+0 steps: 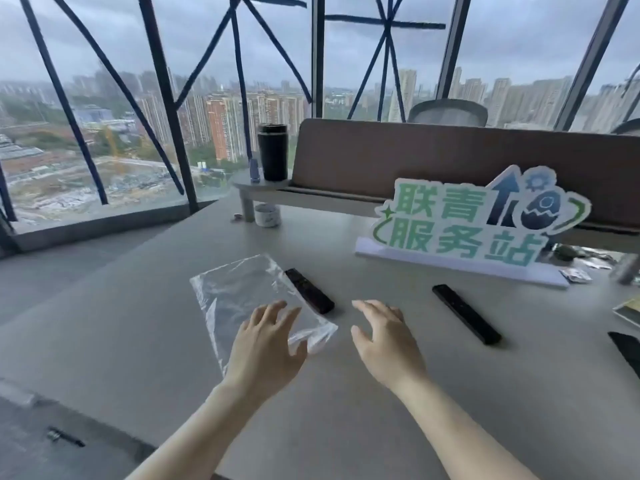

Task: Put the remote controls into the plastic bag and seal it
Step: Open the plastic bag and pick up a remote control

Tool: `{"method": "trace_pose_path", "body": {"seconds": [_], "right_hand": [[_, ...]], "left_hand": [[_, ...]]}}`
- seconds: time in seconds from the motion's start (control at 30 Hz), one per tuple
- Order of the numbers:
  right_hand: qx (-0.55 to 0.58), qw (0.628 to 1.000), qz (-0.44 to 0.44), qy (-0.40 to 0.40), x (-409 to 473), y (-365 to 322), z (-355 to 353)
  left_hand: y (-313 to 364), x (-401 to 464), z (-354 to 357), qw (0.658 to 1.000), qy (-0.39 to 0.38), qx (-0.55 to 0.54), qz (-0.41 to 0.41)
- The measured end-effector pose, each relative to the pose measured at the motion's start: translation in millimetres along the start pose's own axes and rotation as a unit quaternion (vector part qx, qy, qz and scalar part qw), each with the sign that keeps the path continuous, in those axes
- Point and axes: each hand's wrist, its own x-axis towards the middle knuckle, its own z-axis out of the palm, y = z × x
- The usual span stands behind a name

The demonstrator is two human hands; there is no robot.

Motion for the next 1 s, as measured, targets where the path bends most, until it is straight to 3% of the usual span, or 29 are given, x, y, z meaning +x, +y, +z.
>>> {"method": "trace_pose_path", "body": {"seconds": [0.2,0.3,0.4,0.57,0.73,0.87,1.0], "right_hand": [[0.051,0.992,0.099,-0.061,8,-19,29],[0.109,0.984,0.133,-0.044,37,-28,34],[0.067,0.987,0.143,-0.044,63,-33,41],[-0.105,0.982,0.138,-0.071,97,-48,70],[-0.094,0.977,0.165,-0.101,96,-41,72],[0.068,0.977,0.184,-0.081,75,-34,37],[0.337,0.923,0.171,-0.068,22,-29,-34]], "left_hand": [[-23,-16,-3,1.0,-0.019,-0.017,-0.018],[-32,-9,-6,1.0,-0.012,-0.02,-0.017],[-42,-5,-9,1.0,-0.021,0.004,-0.017],[-59,-5,-25,1.0,-0.012,-0.005,-0.023],[-61,-4,-37,0.998,0.008,-0.034,-0.045],[-54,-3,-39,0.994,0.034,-0.081,-0.061],[-29,3,-35,0.984,0.052,-0.157,-0.065]]}}
